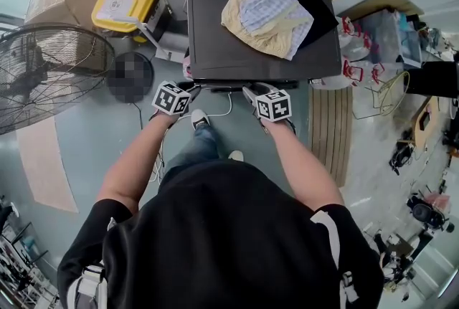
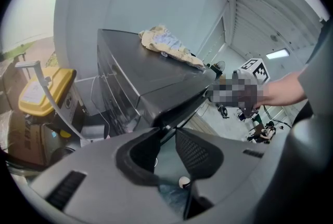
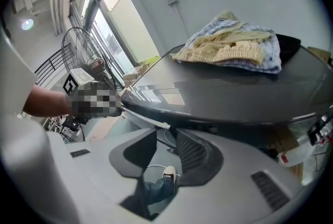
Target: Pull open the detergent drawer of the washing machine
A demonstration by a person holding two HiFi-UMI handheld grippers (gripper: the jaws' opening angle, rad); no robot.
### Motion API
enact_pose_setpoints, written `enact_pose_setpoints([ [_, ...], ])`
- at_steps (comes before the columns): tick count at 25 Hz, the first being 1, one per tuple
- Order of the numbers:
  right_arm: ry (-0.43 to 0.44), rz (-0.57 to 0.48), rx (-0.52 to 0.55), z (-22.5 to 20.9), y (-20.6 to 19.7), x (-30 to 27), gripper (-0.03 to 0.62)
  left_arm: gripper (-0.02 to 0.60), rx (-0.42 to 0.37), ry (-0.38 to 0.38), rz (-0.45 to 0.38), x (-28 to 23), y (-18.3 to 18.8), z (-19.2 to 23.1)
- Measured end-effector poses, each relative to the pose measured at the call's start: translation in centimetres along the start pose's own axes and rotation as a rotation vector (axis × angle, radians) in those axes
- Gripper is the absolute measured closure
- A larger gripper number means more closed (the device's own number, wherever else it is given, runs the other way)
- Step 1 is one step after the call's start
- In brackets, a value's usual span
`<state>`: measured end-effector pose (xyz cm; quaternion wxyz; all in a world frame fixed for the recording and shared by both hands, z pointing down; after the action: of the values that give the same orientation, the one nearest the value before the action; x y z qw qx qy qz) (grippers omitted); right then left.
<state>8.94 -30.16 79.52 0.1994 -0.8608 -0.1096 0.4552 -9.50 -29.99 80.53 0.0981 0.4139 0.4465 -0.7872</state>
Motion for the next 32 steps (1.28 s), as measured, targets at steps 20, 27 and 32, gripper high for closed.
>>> enact_pose_setpoints([
  [20,0.020,0.009,0.009,0.6,-4.1,2.0,0.485,0.482,0.041,-0.020,0.010,0.8,-2.4,-3.8],
  [27,0.026,0.025,0.016,1.1,-6.2,3.1,0.487,0.482,0.054,-0.031,0.018,1.3,-3.6,-5.9],
  [32,0.033,0.036,0.015,1.4,-8.0,4.0,0.488,0.482,0.055,-0.034,0.027,1.6,-4.5,-7.6],
])
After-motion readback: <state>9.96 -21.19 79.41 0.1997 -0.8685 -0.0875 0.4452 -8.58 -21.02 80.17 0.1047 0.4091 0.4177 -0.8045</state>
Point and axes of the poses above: the fingertips, and each gripper's own axes: x backward along the fingers, z to its left, y out of its top, the point moved 1 cm from there along x, backward along the fingers, and after that the axes turned 15 degrees about -x, right-handed, at the moved point
